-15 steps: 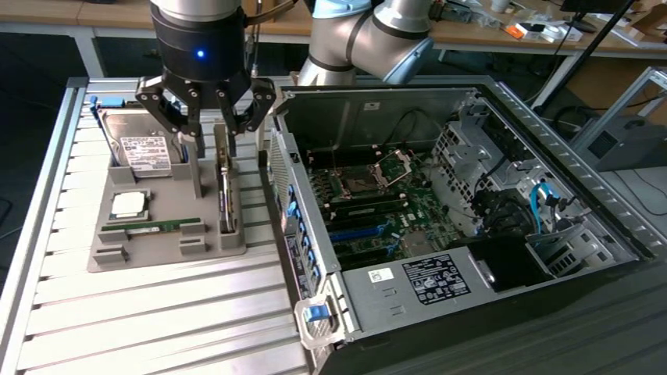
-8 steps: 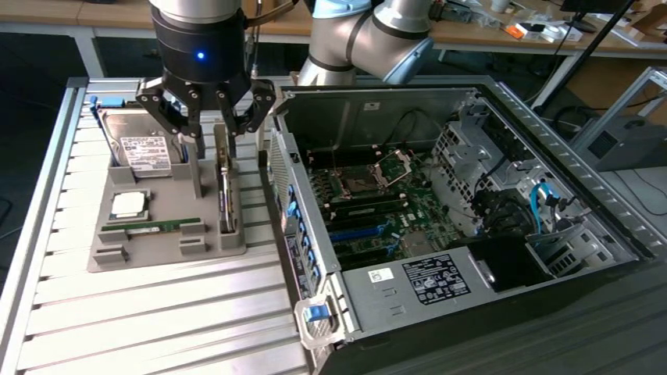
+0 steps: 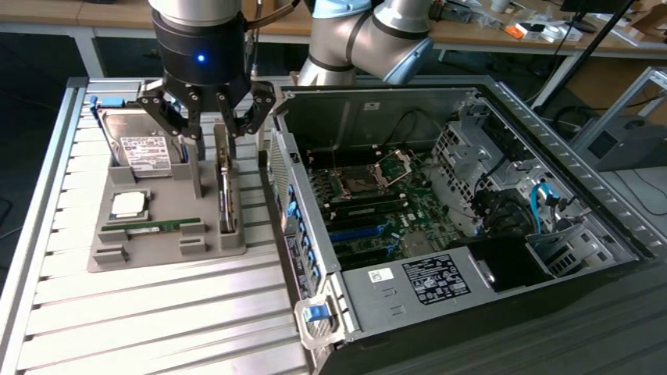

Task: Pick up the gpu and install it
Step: 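Pick up the gpu and move the gpu toward the slot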

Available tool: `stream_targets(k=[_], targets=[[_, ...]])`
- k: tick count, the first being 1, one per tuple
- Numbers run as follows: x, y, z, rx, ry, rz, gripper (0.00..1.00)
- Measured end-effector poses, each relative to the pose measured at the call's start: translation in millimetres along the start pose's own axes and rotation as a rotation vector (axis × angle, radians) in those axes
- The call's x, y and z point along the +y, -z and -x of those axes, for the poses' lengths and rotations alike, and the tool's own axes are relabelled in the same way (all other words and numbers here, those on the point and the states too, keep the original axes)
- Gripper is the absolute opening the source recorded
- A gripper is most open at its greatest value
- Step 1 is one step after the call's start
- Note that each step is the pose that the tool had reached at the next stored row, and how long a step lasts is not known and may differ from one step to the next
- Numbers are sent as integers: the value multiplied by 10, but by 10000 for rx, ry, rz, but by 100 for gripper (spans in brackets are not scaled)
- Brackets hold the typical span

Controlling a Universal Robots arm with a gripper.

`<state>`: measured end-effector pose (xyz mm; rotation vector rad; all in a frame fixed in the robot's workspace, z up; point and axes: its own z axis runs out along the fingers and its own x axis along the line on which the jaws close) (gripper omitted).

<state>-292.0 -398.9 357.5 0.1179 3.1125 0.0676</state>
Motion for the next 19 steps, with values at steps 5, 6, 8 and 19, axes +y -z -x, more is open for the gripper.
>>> stream_targets(k=[5, 6, 8, 19], targets=[[0, -12, 0, 0, 0, -1, 42], [-1, -14, 0, 0, 0, 0, 42], [-1, -19, -1, 0, 0, 0, 42], [-2, -44, -1, 0, 0, 0, 42]])
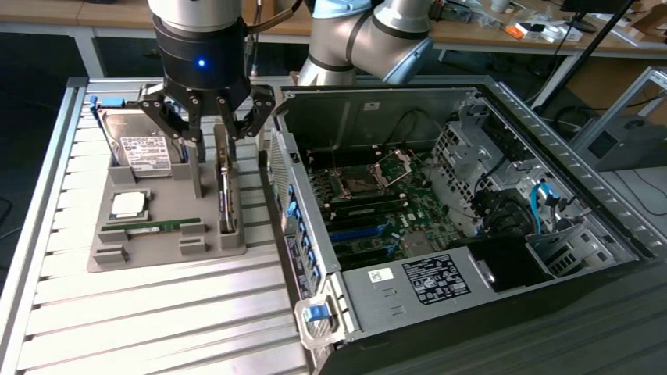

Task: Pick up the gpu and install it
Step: 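Pick up the gpu and move the gpu toward the slot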

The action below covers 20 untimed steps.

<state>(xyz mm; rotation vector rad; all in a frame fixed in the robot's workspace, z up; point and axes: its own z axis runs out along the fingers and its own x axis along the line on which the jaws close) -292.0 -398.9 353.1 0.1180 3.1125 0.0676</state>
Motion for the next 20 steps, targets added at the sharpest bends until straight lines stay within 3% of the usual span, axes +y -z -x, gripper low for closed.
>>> stream_targets(k=[20], targets=[[-3, -57, -1, 0, 0, 0, 42]])
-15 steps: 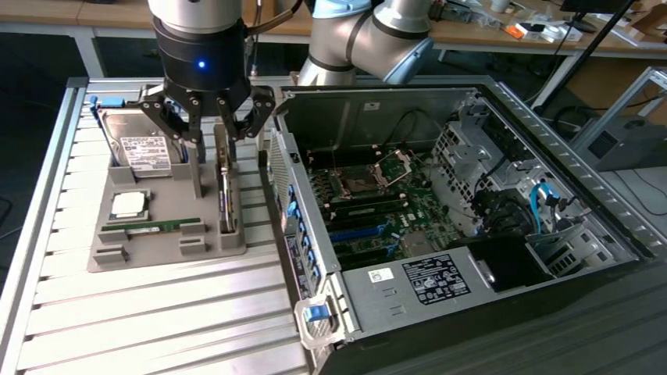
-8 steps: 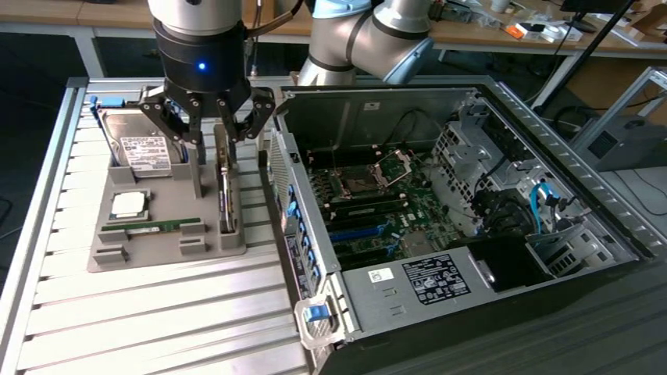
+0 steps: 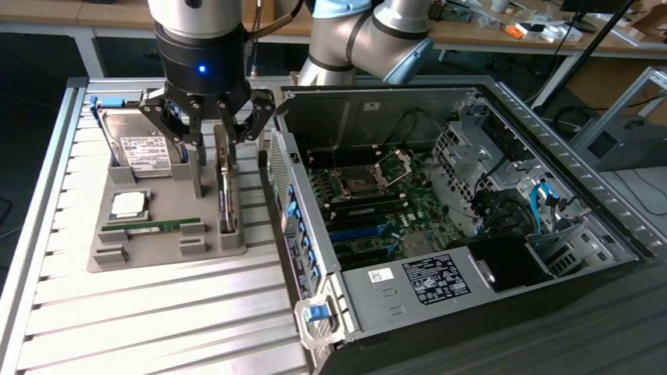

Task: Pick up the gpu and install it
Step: 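Pick up the gpu and move the gpu toward the slot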

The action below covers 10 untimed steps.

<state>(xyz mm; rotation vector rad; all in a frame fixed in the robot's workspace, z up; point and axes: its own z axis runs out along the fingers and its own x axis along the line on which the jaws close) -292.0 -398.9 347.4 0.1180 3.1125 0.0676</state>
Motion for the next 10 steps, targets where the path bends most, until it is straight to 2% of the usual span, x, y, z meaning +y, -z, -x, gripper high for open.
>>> stream_targets(k=[10], targets=[[-1, -23, -1, 0, 0, 0, 42]])
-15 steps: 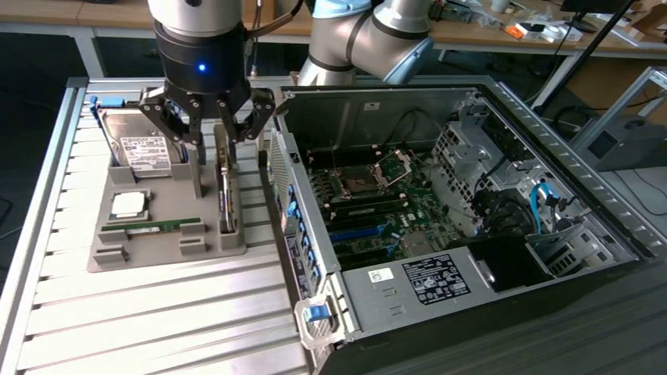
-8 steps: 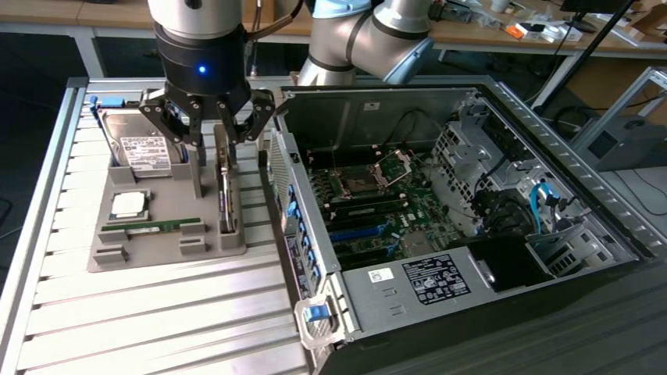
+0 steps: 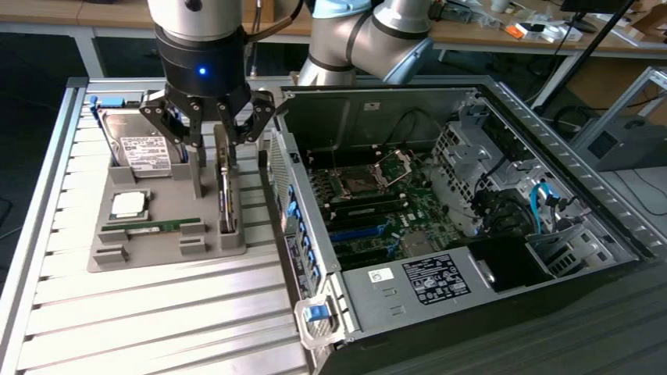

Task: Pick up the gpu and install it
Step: 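Pick up the gpu and move the gpu toward the slot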

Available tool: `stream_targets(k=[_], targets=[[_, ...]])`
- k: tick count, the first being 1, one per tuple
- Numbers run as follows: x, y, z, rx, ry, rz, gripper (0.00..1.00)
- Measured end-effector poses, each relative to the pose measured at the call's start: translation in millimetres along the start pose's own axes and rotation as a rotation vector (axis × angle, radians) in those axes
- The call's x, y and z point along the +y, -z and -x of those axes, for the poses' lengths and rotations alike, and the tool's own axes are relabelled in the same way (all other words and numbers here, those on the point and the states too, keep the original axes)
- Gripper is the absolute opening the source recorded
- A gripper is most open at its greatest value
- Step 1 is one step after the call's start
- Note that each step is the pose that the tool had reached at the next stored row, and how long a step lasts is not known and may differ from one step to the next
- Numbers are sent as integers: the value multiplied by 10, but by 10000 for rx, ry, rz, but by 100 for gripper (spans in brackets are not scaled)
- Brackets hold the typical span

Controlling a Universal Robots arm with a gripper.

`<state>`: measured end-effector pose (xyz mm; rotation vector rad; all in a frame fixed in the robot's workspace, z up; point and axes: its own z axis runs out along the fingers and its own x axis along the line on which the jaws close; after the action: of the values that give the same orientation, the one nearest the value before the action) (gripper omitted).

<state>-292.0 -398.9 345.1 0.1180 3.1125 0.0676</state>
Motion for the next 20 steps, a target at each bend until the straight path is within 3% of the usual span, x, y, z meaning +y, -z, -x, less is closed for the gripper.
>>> stream_targets(k=[20], targets=[[-2, -45, -1, 0, 0, 0, 42]])
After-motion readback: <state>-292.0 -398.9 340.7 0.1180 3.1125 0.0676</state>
